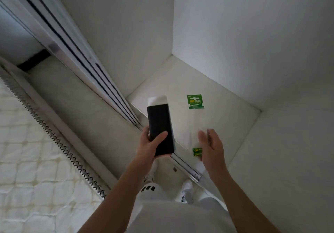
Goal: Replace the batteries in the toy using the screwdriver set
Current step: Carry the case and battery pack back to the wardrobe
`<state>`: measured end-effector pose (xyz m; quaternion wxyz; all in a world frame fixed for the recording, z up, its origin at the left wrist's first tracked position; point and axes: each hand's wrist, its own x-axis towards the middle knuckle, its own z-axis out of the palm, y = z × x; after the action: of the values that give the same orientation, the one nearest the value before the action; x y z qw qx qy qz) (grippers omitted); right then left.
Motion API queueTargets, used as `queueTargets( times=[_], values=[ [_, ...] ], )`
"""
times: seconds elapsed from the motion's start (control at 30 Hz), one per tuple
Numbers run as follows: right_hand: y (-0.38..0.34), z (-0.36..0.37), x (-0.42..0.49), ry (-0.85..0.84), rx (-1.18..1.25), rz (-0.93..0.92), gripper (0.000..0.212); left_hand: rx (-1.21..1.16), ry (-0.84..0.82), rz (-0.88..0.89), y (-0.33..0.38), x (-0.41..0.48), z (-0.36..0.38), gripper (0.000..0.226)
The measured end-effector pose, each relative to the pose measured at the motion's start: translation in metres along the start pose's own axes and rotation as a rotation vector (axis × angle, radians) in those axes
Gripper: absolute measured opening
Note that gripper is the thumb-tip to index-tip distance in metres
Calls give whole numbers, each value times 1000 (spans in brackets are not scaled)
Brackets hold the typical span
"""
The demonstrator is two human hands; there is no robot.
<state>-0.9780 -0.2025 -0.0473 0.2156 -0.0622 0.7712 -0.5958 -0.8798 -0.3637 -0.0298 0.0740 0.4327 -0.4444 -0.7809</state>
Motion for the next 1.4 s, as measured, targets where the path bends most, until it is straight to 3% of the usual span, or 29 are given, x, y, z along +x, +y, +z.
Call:
queueTargets(
  times=[0.17, 0.37, 0.5, 0.7, 0.9, 1.03, 1.3, 1.4],
  values=[
    [3, 22, 25, 156, 34, 73, 36, 112, -101, -97, 19, 53, -10, 35],
    [27, 58, 45, 285, 83, 176, 16, 251, -218, -128, 31, 112, -26, 32],
    [57, 70, 66, 341, 105, 221, 15, 334, -233, -142, 20, 153, -33, 31],
    [129, 77, 98, 403, 146, 283, 22, 468, -254, -178, -27, 219, -31, 36],
    [219, 75, 130, 529, 217, 393, 32, 602, -285, -169, -102, 294, -17, 25],
    [264, 77, 151, 552, 233, 420, 24, 687, -314, -101, -139, 327, -4, 23],
    [300, 77, 192, 611, 133, 411, 7, 730, -291, -20, -175, 357, 17, 22],
    [302, 76, 201, 626, 23, 422, 13, 802, -261, 4, -182, 361, 25, 15]
  ],
)
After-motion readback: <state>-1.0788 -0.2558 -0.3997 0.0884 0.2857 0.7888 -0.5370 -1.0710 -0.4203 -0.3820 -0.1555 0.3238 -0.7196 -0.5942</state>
